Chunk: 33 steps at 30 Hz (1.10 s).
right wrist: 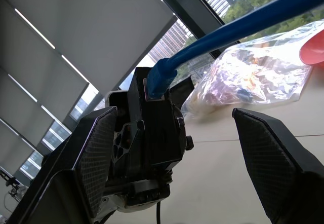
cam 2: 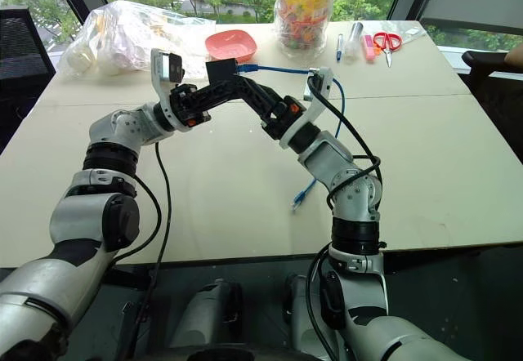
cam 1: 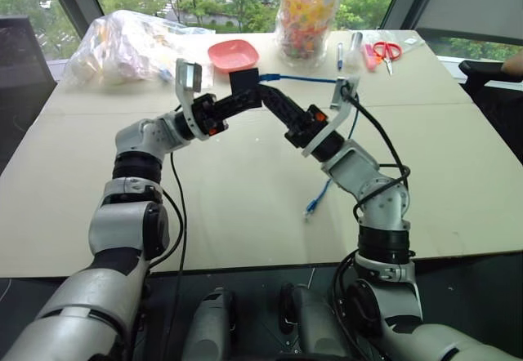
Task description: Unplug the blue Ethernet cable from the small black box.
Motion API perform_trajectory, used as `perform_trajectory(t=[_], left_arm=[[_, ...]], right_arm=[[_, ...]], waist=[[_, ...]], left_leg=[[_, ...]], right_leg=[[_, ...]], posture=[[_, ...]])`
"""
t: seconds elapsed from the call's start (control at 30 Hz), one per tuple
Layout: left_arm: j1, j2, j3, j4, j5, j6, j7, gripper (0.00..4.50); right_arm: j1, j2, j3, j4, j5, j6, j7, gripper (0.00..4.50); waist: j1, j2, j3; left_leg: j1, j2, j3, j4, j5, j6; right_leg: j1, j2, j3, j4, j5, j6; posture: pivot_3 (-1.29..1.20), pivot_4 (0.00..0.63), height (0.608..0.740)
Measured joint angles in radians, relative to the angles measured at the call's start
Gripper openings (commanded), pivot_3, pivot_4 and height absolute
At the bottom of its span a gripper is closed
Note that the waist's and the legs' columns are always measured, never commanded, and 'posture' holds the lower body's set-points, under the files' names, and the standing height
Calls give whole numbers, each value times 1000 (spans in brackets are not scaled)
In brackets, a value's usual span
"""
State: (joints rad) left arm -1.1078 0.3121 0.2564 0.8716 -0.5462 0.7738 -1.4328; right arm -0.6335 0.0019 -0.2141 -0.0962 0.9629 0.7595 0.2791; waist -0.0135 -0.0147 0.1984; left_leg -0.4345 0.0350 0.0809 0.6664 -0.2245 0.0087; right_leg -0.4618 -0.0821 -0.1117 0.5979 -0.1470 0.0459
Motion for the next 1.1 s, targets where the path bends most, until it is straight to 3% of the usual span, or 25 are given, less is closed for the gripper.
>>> perform_trajectory(t=[0.43, 0.53, 0.7, 0.73, 1.1], left_arm=[[37, -1, -9, -54, -27, 29, 15, 540], [37, -1, -10, -66, -31, 34, 18, 540], [50, -2, -19, -71, -32, 48, 25, 540], [54, -4, -18, -71, -38, 50, 25, 540], [62, -2, -21, -90, -54, 52, 44, 540]], right_arm=[[-17, 0, -1, 10, 14, -25, -8, 3779], [-17, 0, 0, 17, 14, -28, -8, 2910], [-33, 1, 9, 21, 14, -31, 2, 296], [-37, 2, 11, 21, 15, -31, 4, 44], [-39, 3, 5, 34, 35, -31, 8, 44]], waist=[[0, 0, 0], [0, 0, 0], [-1, 0, 0], [-1, 0, 0], [0, 0, 0]], left_leg=[[0, 0, 0, 0, 0, 0], [0, 0, 0, 0, 0, 0], [0, 0, 0, 0, 0, 0], [0, 0, 0, 0, 0, 0], [0, 0, 0, 0, 0, 0]], right_leg=[[0, 0, 0, 0, 0, 0], [0, 0, 0, 0, 0, 0], [0, 0, 0, 0, 0, 0], [0, 0, 0, 0, 0, 0], [0, 0, 0, 0, 0, 0]], posture=[[0, 150, 740], [0, 150, 740], [0, 150, 740], [0, 150, 740], [0, 150, 740]])
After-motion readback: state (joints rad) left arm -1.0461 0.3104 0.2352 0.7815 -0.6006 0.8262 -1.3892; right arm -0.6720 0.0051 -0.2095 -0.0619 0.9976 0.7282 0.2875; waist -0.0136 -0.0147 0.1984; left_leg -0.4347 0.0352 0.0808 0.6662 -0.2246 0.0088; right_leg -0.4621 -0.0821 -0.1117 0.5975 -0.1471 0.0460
